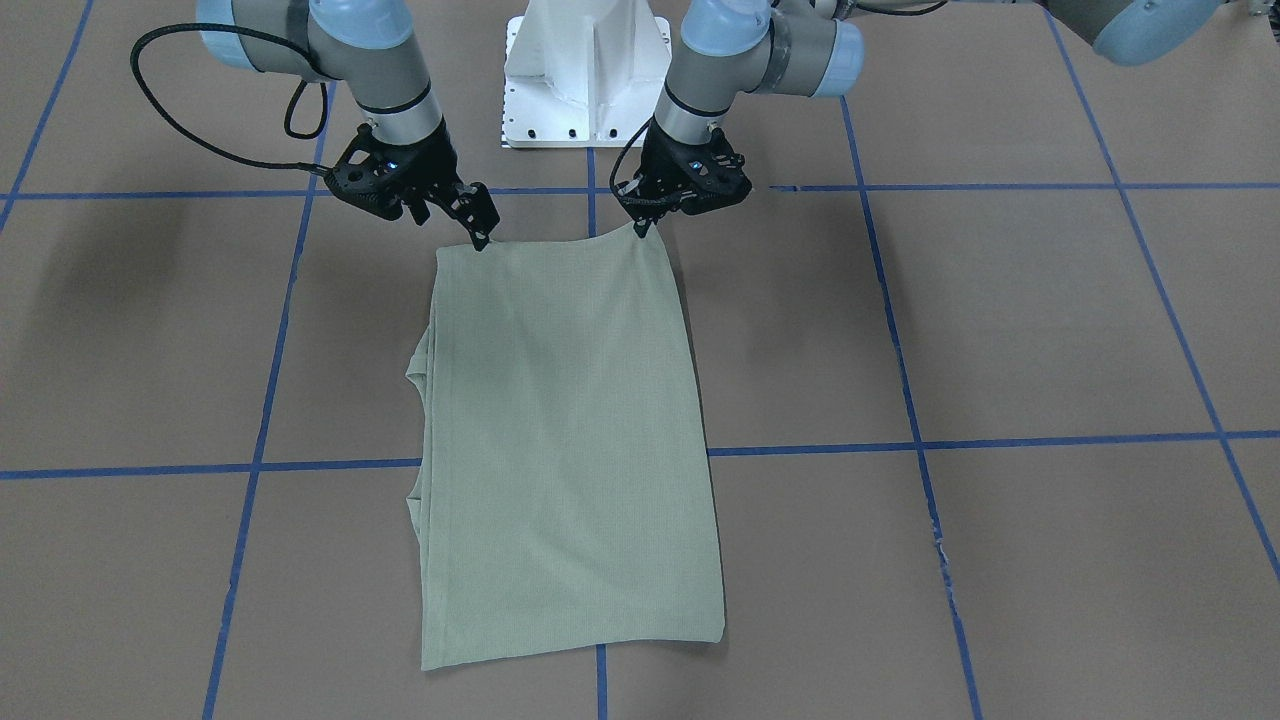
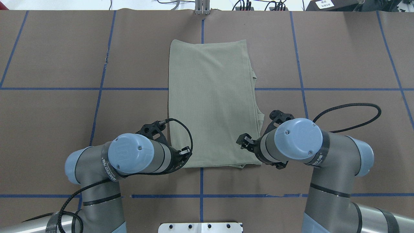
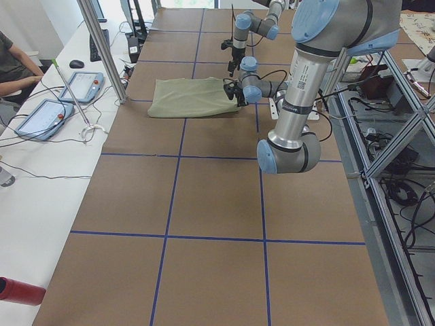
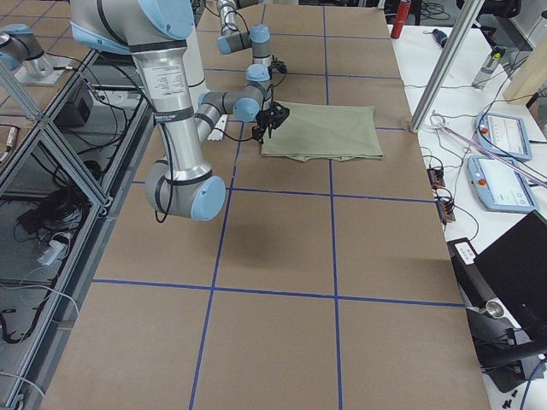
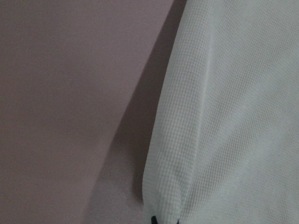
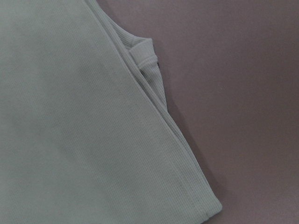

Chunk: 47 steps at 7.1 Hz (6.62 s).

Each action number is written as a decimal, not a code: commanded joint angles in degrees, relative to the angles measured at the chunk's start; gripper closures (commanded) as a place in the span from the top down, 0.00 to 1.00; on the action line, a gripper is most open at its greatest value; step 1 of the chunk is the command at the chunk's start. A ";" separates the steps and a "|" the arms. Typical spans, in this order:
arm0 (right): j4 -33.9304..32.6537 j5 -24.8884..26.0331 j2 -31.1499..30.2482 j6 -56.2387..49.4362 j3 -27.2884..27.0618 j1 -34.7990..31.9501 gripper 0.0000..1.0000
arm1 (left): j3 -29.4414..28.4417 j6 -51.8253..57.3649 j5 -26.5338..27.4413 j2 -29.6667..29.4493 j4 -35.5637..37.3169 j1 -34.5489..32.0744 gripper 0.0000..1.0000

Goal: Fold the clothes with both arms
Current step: 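Lower the right gripper to the shirt's other near corner, then grasp the two near corners of the shirt with both grippers, then lift the near edge with both grippers and begin folding it over, then carry the near edge with both grippers over the shirt toward the far edge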

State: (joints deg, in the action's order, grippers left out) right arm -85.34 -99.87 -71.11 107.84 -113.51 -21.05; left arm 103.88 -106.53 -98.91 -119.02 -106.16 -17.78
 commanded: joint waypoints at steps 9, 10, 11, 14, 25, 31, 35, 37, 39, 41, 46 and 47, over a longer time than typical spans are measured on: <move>0.61 1.44 1.41 0.53 6.19 2.51 1.00 | 0.00 -0.26 0.21 -0.25 -0.10 0.03 0.00; 0.61 1.44 1.94 0.53 6.37 2.51 1.00 | 0.00 -0.26 0.21 -0.25 -0.10 0.03 0.00; 0.61 1.44 3.59 0.53 7.67 2.25 1.00 | 0.00 -0.26 0.21 -0.25 -0.10 0.03 0.00; 0.61 1.44 3.70 0.44 8.39 2.15 1.00 | 0.00 -0.26 0.21 -0.25 -0.10 0.11 0.00; 0.61 1.35 3.96 0.87 7.34 1.54 0.00 | 0.09 -0.26 0.12 -0.43 -0.10 0.11 0.00; 0.08 -3.73 0.54 2.37 -6.70 3.63 0.00 | 12.80 -3.31 0.20 2.03 6.28 5.71 0.00; 0.17 -7.36 -3.16 6.06 -13.94 6.90 0.00 | 22.77 -5.44 -0.06 3.26 17.13 10.05 0.00; 0.08 -3.86 0.43 5.37 -8.87 4.72 0.00 | 20.49 -4.66 0.12 2.65 16.78 5.69 0.00; 0.17 -3.75 3.51 5.27 -6.64 -1.15 0.00 | 19.96 -4.12 0.12 2.04 16.25 0.14 0.00; 0.61 -3.75 6.14 2.56 -0.96 -7.31 0.00 | 13.67 -4.30 0.12 -0.93 12.93 -3.38 0.00; 10.75 -3.84 16.18 -1.40 19.42 -14.53 0.00 | -0.86 -4.04 0.12 -3.06 0.01 -12.44 0.00; 12.46 -3.84 16.35 -3.06 21.64 -15.41 0.00 | -3.14 -4.03 0.12 -4.80 -0.10 -13.24 0.00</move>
State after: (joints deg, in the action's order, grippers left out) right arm -76.43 -103.69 -55.36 106.27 -95.65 -35.30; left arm 103.54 -110.59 -98.79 -122.44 -104.88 -29.83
